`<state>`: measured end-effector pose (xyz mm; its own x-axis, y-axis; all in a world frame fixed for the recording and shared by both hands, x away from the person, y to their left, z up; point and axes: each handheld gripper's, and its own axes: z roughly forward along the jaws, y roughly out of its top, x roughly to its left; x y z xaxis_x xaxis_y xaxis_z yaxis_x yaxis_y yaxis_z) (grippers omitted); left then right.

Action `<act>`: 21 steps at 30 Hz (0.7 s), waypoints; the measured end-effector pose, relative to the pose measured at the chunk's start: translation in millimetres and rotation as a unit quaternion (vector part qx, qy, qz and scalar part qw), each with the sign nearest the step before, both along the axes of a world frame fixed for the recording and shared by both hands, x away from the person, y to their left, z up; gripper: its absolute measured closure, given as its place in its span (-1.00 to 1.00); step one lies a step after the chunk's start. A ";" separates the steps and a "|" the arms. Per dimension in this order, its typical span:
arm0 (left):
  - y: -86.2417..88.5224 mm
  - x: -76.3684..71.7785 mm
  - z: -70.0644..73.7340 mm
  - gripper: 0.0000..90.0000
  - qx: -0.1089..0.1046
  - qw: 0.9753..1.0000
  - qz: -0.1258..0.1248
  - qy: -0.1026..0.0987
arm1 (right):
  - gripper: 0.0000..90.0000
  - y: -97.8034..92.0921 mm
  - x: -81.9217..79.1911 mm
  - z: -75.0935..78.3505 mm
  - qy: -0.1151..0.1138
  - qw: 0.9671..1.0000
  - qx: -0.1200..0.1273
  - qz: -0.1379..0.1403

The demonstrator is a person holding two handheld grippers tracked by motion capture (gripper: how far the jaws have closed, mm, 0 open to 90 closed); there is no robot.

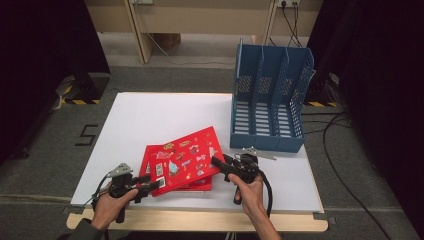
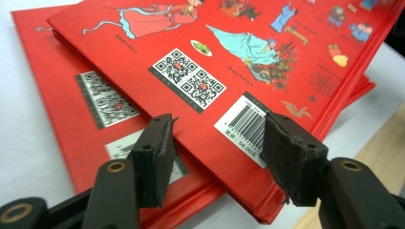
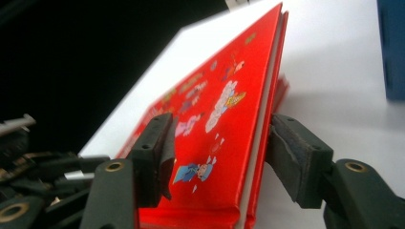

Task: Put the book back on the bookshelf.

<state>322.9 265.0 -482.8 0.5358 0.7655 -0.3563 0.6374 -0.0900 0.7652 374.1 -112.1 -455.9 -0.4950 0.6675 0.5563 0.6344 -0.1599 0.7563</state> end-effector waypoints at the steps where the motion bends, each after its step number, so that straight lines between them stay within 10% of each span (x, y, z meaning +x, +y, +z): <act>1: -1.4 -0.3 -0.2 -0.02 -0.007 1.000 -0.001 0.000 | 0.01 -0.5 -0.5 4.0 -0.004 1.000 0.010 -0.005; 15: -32.1 -0.9 5.5 -0.01 -0.014 0.999 -0.036 -0.017 | 0.51 -1.7 -5.4 54.2 -0.112 0.993 0.028 -0.040; 21: -38.4 3.6 4.9 -0.01 -0.029 0.999 -0.041 -0.013 | 0.50 0.9 -5.0 67.0 -0.116 0.991 0.058 -0.032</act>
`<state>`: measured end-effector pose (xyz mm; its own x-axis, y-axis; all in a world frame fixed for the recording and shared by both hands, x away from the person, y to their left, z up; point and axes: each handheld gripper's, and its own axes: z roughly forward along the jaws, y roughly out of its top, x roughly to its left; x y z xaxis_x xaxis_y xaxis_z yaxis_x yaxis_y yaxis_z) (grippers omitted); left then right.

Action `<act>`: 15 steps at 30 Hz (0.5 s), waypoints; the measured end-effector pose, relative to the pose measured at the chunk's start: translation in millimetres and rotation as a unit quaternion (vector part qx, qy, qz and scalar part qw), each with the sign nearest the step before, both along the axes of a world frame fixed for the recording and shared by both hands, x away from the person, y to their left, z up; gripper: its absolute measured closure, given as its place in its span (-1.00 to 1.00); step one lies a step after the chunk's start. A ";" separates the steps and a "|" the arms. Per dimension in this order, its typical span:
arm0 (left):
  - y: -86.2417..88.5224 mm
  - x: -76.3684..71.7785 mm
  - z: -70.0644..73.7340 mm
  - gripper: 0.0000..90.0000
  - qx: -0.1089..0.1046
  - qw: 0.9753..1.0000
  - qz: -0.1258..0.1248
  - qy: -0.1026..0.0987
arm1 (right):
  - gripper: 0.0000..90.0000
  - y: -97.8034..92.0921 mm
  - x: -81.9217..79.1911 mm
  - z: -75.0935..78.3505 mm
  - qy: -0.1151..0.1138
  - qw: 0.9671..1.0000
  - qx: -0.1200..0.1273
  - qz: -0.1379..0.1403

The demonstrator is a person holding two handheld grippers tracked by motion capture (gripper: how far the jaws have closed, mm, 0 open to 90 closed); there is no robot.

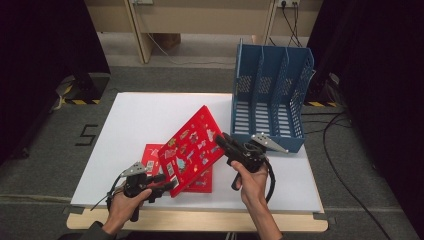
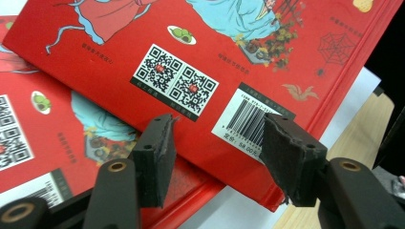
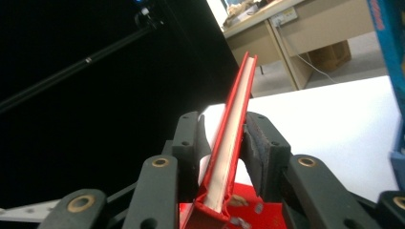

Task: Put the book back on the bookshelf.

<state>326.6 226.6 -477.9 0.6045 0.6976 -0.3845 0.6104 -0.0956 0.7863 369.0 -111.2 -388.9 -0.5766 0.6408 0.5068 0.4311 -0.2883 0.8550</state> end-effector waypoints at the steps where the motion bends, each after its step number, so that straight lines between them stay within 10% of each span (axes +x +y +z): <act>1: -0.9 0.1 0.0 0.00 -0.001 1.000 -0.001 -0.002 | 0.50 1.5 -0.1 2.4 -0.006 1.000 -0.009 0.000; 7: -5.7 -0.5 0.2 0.06 -0.003 1.000 -0.001 -0.008 | 0.50 14.4 1.8 7.7 -0.015 1.000 -0.004 0.014; 15: -6.6 -0.1 -0.2 0.02 0.017 1.000 -0.007 -0.018 | 0.64 36.9 2.0 13.8 -0.063 0.996 -0.057 0.009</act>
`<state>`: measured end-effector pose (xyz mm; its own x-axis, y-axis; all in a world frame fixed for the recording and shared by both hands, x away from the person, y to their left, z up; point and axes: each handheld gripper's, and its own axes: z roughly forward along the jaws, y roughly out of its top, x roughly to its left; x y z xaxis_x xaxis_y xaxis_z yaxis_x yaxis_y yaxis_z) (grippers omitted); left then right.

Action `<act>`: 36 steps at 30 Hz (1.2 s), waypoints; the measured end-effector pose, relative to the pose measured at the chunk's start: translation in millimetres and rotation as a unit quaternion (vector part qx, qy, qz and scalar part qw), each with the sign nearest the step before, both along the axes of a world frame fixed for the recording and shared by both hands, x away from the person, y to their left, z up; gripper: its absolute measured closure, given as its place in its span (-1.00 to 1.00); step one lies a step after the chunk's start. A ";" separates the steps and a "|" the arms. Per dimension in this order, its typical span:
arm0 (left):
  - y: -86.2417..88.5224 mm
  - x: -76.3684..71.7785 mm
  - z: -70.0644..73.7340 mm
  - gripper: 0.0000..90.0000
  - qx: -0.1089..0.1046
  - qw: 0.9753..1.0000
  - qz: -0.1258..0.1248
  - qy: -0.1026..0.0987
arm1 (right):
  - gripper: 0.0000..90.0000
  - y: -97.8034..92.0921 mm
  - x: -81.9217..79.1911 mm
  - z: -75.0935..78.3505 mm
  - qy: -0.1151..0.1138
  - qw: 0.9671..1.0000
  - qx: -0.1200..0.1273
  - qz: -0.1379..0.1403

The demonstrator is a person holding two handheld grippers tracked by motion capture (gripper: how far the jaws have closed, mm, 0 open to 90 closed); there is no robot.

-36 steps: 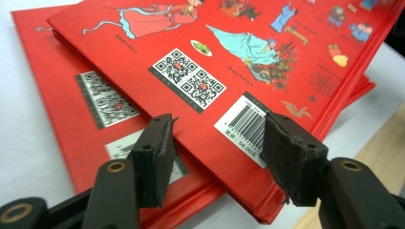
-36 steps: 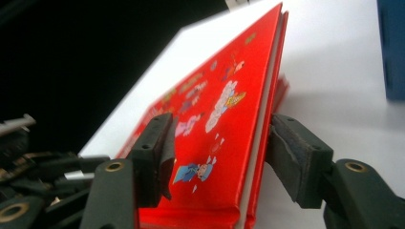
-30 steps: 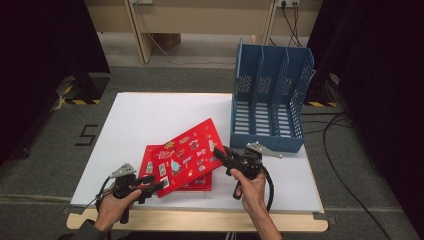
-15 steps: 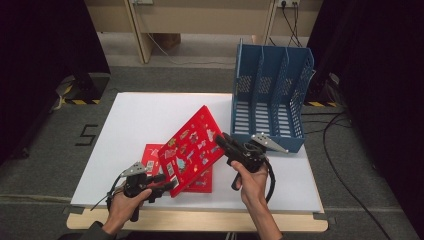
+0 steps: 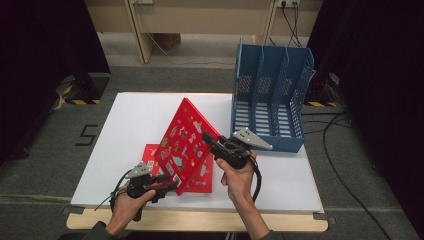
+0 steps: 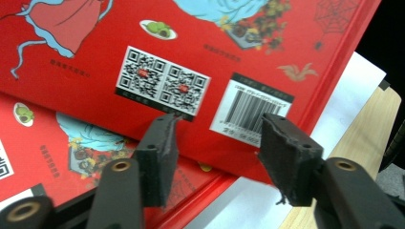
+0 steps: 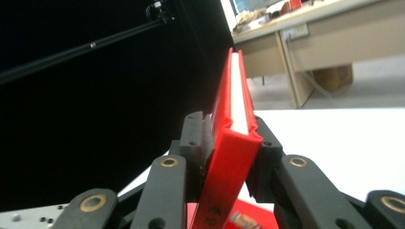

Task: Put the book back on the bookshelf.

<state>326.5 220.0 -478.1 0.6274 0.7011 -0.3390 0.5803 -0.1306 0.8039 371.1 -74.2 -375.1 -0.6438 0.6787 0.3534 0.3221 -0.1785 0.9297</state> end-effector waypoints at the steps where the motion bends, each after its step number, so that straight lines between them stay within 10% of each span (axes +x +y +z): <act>1: 2.3 0.9 0.8 0.00 -0.006 1.000 0.007 -0.001 | 0.65 0.6 -0.2 2.2 -0.014 1.000 -0.014 -0.003; 13: 56.1 15.7 9.2 -0.01 0.004 0.997 0.080 -0.020 | 0.71 -10.7 -1.4 18.4 -0.076 0.996 -0.039 -0.004; 24: 104.6 27.8 2.0 -0.16 0.092 0.982 0.160 -0.036 | 0.76 -24.0 -5.9 31.6 -0.117 0.991 -0.059 -0.015; 36: 107.8 26.6 -4.1 -0.47 0.111 0.978 0.173 -0.025 | 0.72 -20.7 -13.5 28.6 -0.125 0.989 -0.073 0.007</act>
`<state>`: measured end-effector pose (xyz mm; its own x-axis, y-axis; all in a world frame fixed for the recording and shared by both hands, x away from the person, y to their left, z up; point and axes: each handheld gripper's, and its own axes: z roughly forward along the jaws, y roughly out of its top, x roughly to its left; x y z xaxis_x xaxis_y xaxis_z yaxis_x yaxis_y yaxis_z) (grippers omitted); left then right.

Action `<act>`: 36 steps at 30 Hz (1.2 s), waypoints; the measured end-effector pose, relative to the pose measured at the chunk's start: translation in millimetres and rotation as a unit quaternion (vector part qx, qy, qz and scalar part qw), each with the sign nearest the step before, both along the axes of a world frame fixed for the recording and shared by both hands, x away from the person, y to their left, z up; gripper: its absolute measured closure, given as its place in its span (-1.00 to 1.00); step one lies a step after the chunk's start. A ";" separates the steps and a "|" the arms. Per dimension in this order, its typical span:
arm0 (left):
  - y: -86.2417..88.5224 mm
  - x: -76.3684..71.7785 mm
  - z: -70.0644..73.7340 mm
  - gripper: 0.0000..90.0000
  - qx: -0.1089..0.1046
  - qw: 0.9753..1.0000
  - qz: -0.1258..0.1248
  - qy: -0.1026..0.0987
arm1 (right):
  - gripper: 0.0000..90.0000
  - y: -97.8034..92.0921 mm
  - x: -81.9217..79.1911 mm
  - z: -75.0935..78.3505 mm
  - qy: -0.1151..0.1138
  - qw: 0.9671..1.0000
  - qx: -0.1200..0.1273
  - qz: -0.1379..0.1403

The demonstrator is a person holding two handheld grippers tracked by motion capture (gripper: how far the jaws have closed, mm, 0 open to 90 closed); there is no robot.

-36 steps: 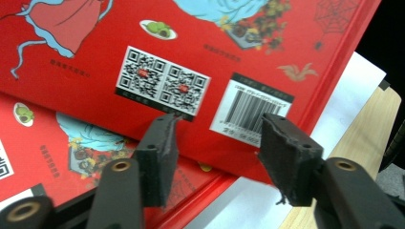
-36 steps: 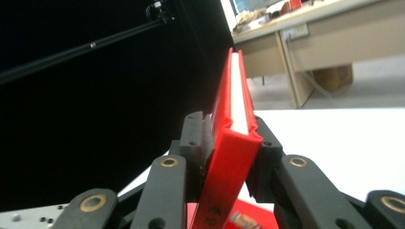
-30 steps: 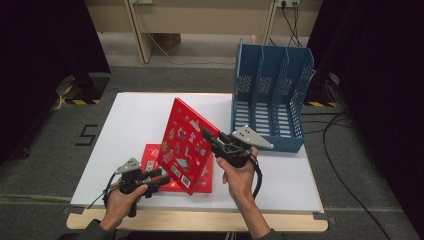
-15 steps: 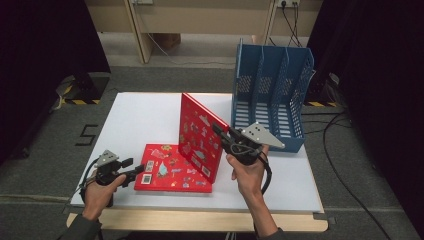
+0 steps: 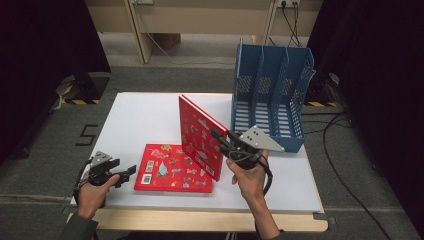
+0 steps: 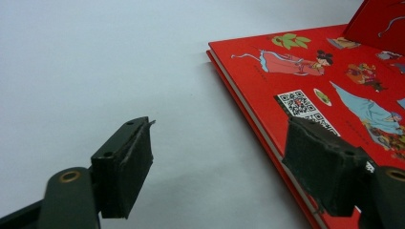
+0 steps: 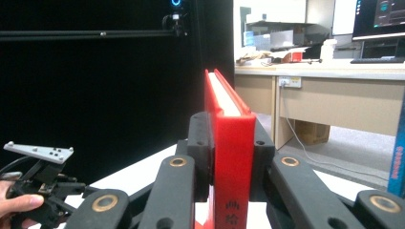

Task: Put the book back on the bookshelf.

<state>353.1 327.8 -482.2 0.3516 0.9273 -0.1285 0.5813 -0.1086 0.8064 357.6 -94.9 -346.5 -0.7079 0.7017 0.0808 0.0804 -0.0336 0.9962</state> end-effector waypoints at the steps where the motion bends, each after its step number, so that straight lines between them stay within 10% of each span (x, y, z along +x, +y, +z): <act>1: 0.0 0.0 -0.1 -0.48 0.000 1.000 0.000 0.000 | 0.71 0.8 -0.2 -0.9 0.003 1.000 -0.002 0.001; 36: -3.7 -1.1 -1.2 -0.49 0.001 1.000 -0.010 0.003 | 0.63 33.3 12.0 -77.1 0.035 0.998 -0.053 0.007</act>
